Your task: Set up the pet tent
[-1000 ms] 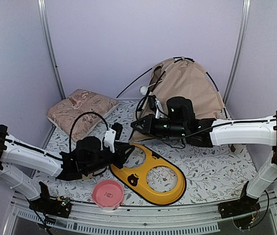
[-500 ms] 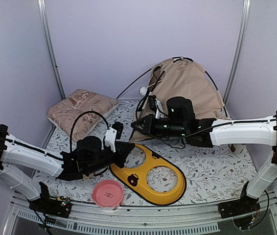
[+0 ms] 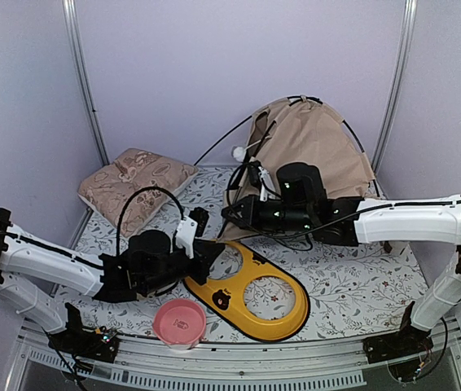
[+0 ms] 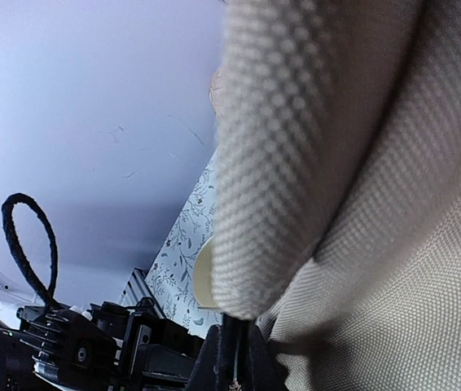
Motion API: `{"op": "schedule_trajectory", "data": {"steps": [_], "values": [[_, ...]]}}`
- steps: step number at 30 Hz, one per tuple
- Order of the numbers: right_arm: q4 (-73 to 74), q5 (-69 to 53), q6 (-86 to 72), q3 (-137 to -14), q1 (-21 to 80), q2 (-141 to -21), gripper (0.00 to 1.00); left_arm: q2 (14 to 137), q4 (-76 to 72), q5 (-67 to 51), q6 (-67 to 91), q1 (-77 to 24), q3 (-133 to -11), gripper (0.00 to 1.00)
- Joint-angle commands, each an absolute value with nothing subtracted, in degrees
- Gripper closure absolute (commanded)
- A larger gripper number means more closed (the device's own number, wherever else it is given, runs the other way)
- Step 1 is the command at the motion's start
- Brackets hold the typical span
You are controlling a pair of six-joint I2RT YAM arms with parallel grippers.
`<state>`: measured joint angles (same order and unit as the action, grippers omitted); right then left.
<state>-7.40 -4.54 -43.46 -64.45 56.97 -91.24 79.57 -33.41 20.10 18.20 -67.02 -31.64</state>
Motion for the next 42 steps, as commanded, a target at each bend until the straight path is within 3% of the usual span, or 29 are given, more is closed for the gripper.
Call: {"op": "schedule_trajectory", "data": {"steps": [1,17,29,42], "values": [[-3.8,6.4,-39.6,-64.8,55.1,-89.6,1.0,76.9,-30.5,18.7,16.2,-68.8,-32.0,1.0],[-0.4,12.2,-35.2,-65.0,55.2,-90.9,1.0,75.7,-24.6,15.6,14.4,-70.0,-33.0,1.0],[-0.3,16.2,-30.1,-65.4,59.0,-92.3,1.0,75.7,-20.4,6.3,13.1,-68.6,-35.9,1.0],[-2.0,8.8,-22.4,-62.5,60.8,-93.8,1.0,75.3,-15.6,-5.8,14.9,-60.4,-38.4,1.0]]}}
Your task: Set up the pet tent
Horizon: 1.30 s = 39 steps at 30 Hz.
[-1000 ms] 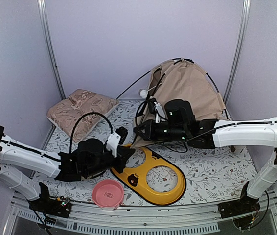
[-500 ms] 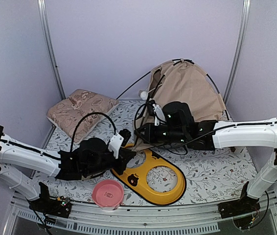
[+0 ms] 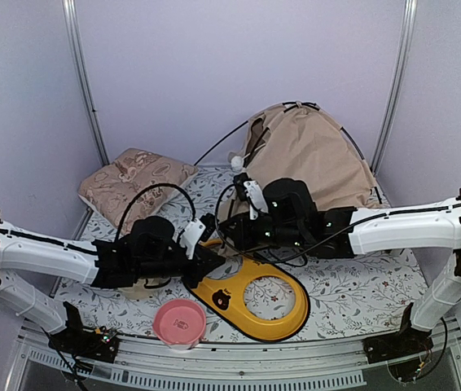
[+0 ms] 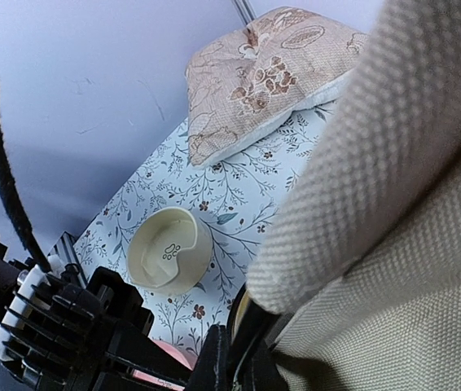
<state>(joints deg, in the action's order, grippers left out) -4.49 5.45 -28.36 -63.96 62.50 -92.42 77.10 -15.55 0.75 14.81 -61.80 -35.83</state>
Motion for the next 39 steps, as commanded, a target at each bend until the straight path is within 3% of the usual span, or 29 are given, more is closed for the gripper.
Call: {"op": "schedule_trajectory", "data": {"steps": [1,13,19,26,39], "values": [[-2.3,7.5,-22.7,-61.9,60.1,-93.4,1.0,75.5,-15.2,-6.5,14.9,-60.1,-38.6,1.0],[-6.9,-3.6,-26.3,-62.4,61.4,-96.6,1.0,78.0,-14.6,-15.1,16.3,-56.3,-40.5,1.0],[-3.6,-0.1,-26.7,-60.1,61.3,-97.4,1.0,75.7,-14.5,-16.8,16.2,-53.5,-40.3,1.0],[-6.5,-12.7,-26.5,-59.5,59.8,-97.1,1.0,76.5,-12.3,-18.6,14.5,-50.2,-41.0,1.0],[-10.5,-14.5,-38.9,-58.2,61.1,-100.7,1.0,70.3,-13.9,-9.9,15.7,-49.5,-37.5,0.78]]}}
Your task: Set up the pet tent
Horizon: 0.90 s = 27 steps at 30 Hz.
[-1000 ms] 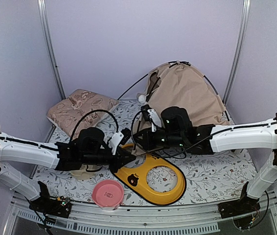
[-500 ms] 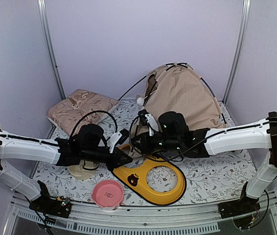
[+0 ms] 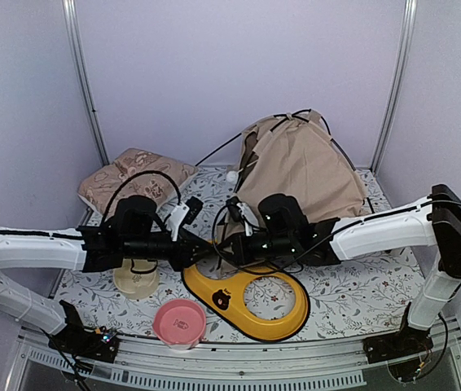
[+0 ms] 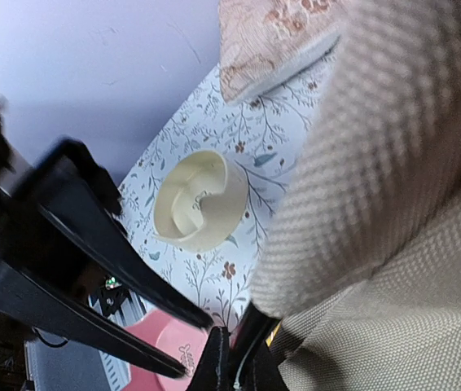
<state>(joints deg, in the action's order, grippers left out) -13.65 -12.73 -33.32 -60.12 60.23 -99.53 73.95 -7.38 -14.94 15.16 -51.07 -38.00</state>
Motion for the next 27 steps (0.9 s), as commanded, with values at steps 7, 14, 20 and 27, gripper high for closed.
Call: {"op": "schedule_trajectory", "data": {"steps": [7,14,20,27], "values": [[-10.7,-12.0,-40.7,-59.4,60.9,-100.1,1.0,69.1,-13.7,-11.1,15.2,-48.8,-35.6,0.8],[-10.8,-9.7,-41.3,-60.2,59.9,-98.7,1.0,68.5,-15.7,-14.6,15.9,-50.7,-31.0,0.8],[-10.5,-10.1,-41.2,-62.0,59.6,-98.8,1.0,70.5,-18.3,-13.3,18.1,-54.2,-29.5,0.73],[-10.2,-9.9,-41.2,-63.2,59.6,-98.6,1.0,75.4,-19.7,-8.3,20.0,-56.4,-31.8,0.6]]}}
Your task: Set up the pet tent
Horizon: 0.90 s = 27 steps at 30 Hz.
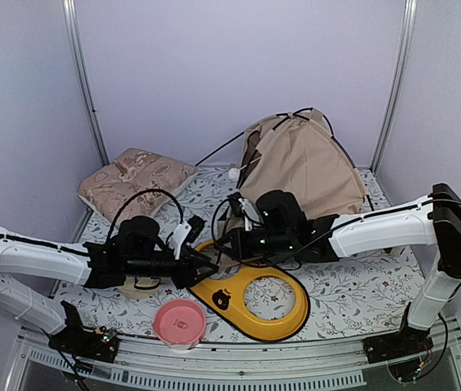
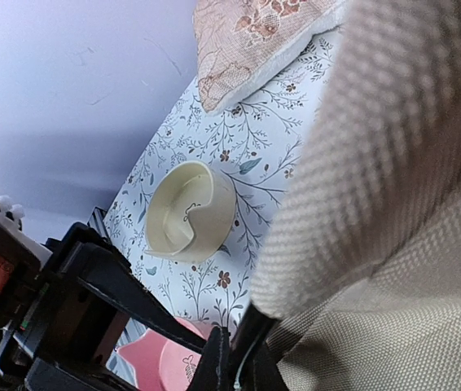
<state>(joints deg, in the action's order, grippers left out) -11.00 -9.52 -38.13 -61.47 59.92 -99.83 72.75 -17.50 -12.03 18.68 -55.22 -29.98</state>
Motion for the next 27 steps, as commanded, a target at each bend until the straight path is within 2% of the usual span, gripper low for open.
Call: {"op": "schedule_trajectory", "data": {"steps": [1,3,5,8,12,14,16,18,23,24,25,27], "values": [[-10.1,-9.7,-41.1,-63.3,59.6,-98.3,1.0,76.3,-19.3,-7.7,20.1,-56.3,-32.5,0.6],[-9.8,-9.2,-41.0,-63.5,59.6,-97.6,1.0,77.5,-19.3,-7.2,19.9,-56.5,-33.6,0.61],[-9.4,-8.8,-40.6,-63.8,59.6,-97.2,1.0,78.2,-19.0,-6.0,19.8,-56.7,-34.9,0.67],[-8.5,-8.4,-39.9,-64.0,59.6,-96.9,1.0,79.1,-18.0,-3.4,19.5,-56.8,-36.6,0.84],[-7.4,-8.9,-39.0,-64.0,59.6,-96.8,1.0,79.7,-15.8,1.5,18.6,-56.8,-39.2,1.0],[-6.4,-9.1,-38.1,-64.2,59.7,-96.2,0.88,80.1,-13.2,7.0,17.6,-56.7,-40.8,1.0],[-5.4,-9.4,-37.0,-64.3,59.7,-94.6,0.67,80.2,-10.3,11.7,15.9,-56.6,-42.4,1.0],[-3.7,-9.3,-35.4,-64.3,59.7,-92.0,0.51,79.6,-9.2,13.3,13.7,-56.1,-43.1,1.0],[2.7,-8.8,-30.7,-64.1,59.7,-82.8,0.26,76.7,-8.9,14.0,8.3,-53.8,-43.5,1.0],[4.9,-8.3,-29.7,-64.2,59.7,-80.8,0.17,76.2,-8.6,14.3,7.1,-53.2,-43.6,1.0],[6.9,-7.4,-29.2,-64.2,59.7,-78.4,0.12,75.7,-8.6,14.5,5.6,-52.6,-43.7,1.0],[11.5,-3.7,-28.4,-64.3,59.6,-73.7,0.1,74.6,-8.7,14.3,4.1,-51.3,-43.9,1.0]]}}
